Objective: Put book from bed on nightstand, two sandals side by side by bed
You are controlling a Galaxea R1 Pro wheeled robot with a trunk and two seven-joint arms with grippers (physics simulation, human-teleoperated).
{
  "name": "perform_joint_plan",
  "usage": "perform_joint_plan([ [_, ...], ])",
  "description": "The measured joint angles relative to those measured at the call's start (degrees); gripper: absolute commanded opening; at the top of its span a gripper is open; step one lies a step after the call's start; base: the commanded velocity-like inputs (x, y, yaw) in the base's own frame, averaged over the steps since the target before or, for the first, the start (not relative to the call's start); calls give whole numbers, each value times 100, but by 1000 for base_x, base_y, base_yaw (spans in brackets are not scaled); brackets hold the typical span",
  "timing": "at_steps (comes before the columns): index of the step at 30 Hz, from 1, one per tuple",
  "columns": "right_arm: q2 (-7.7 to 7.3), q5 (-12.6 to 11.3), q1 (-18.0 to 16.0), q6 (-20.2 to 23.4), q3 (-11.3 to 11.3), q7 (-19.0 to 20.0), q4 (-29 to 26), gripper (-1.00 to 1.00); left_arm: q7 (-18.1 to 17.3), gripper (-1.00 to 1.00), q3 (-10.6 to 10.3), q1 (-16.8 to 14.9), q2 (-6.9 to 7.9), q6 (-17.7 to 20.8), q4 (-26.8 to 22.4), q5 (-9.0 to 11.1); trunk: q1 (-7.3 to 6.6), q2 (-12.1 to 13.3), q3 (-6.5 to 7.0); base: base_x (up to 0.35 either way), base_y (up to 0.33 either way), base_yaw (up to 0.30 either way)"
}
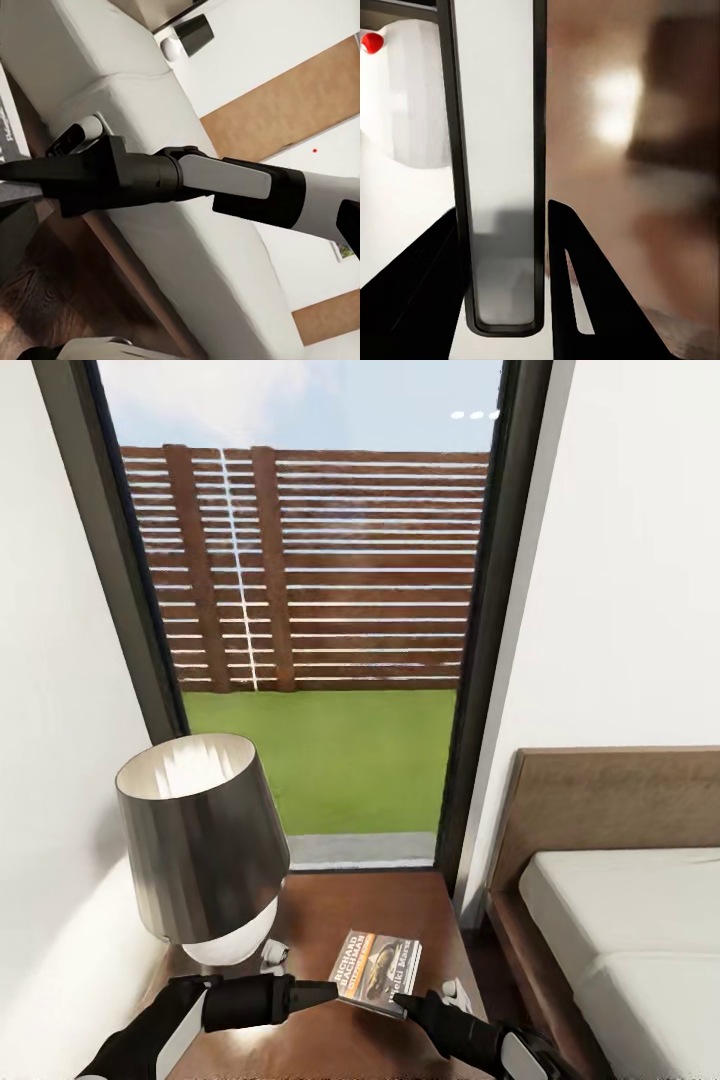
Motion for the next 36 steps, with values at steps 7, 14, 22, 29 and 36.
perform_joint_plan([
  [7,2,1,0,0,8,0,1,-100,0,100,0,-2,-8,-1,0,0,154,-281,-126,0,0,0],
  [14,2,1,0,0,8,-1,1,-100,0,100,0,-4,-9,-2,0,0,308,-562,-251,0,0,0],
  [22,3,-15,0,9,4,1,-1,-100,8,100,0,-1,-9,-4,0,0,483,-882,-395,0,0,0],
  [29,1,-134,-3,74,-48,136,-14,-100,9,100,0,-3,-9,0,0,0,636,-1164,-520,0,0,0],
  [36,1,-142,-3,73,-47,165,-16,-100,9,100,0,-3,-9,-7,0,0,659,-1205,-538,0,0,0],
])
